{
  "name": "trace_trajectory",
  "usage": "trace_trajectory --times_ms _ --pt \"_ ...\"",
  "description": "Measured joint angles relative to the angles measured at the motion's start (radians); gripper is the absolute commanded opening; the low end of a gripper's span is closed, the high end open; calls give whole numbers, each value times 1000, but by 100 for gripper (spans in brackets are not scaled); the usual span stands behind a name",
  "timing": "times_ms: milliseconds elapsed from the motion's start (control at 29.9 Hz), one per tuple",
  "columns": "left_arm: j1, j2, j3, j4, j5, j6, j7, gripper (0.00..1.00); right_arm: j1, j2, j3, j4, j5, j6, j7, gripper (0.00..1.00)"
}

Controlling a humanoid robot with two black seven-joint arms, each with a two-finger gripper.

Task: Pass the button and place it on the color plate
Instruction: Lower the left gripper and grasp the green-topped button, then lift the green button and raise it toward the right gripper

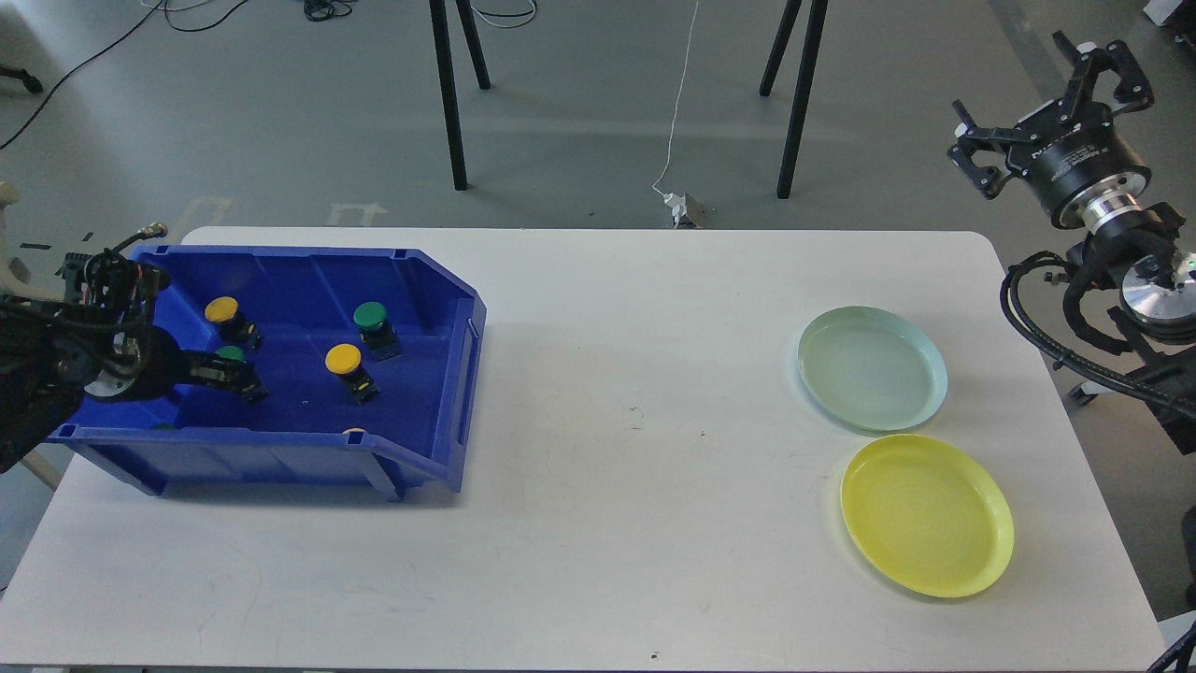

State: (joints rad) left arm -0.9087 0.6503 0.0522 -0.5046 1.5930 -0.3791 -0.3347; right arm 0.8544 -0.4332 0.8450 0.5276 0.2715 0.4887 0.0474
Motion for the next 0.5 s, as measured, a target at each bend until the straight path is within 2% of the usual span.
trace_trajectory --times_ms 67,501 --pt "0 -7 0 14 -1 -1 -1 39 0 1 0 0 0 0 0 100" --pt "-5 -14 -2 -1 2 -7 -3 35 0 1 1 0 -1 0 0 100"
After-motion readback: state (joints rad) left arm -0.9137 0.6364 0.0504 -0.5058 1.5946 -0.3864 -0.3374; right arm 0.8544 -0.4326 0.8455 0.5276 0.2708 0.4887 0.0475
